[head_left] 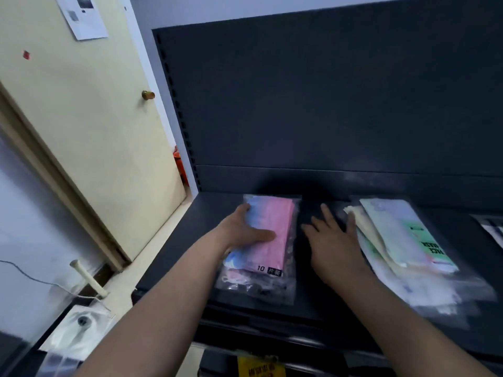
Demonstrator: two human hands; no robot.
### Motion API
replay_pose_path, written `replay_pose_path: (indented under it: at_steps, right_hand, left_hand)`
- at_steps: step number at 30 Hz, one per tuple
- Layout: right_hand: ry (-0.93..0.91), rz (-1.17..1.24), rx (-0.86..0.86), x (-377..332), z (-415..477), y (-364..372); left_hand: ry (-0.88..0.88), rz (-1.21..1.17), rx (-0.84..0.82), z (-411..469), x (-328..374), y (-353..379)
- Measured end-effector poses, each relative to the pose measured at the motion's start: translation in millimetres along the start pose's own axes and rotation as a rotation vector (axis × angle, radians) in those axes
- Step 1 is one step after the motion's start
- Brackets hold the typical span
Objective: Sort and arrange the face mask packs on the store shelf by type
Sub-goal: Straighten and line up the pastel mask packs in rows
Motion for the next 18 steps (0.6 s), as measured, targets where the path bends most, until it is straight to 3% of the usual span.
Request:
replay_pose_path:
  at_steps: [5,10,15,18]
  right_hand:
    - [0.171,-0.053,-0.154,57.5,-28.1,9.8]
    - [0.287,0.021,-0.180,102.4,-55.3,10.3]
    - [0.378,0.241,0.137,118.4,-66.9,-15.1]
    - [0.296,0.274,0.274,108.3,-65.0,-19.7]
  left_hand:
    - [0.073,0.060,-0.032,2.0,33.3,43.5]
    - [0.132,0.098,-0.081,2.1,62.7,79.3]
    - [0.219,0.178,-0.160,-4.7,87.0,107.8]
    - [0.285,0.459,0.012,-11.7,93.8,90.8]
Point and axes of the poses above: each hand's wrist, its own z-axis towards the middle knuckle, its own y-axis out of the palm, x = y × z, the point moved 5 cm from there along z, towards the middle knuckle, and after that the axes turned 8 degrees about -y, right-handed, at the moved point
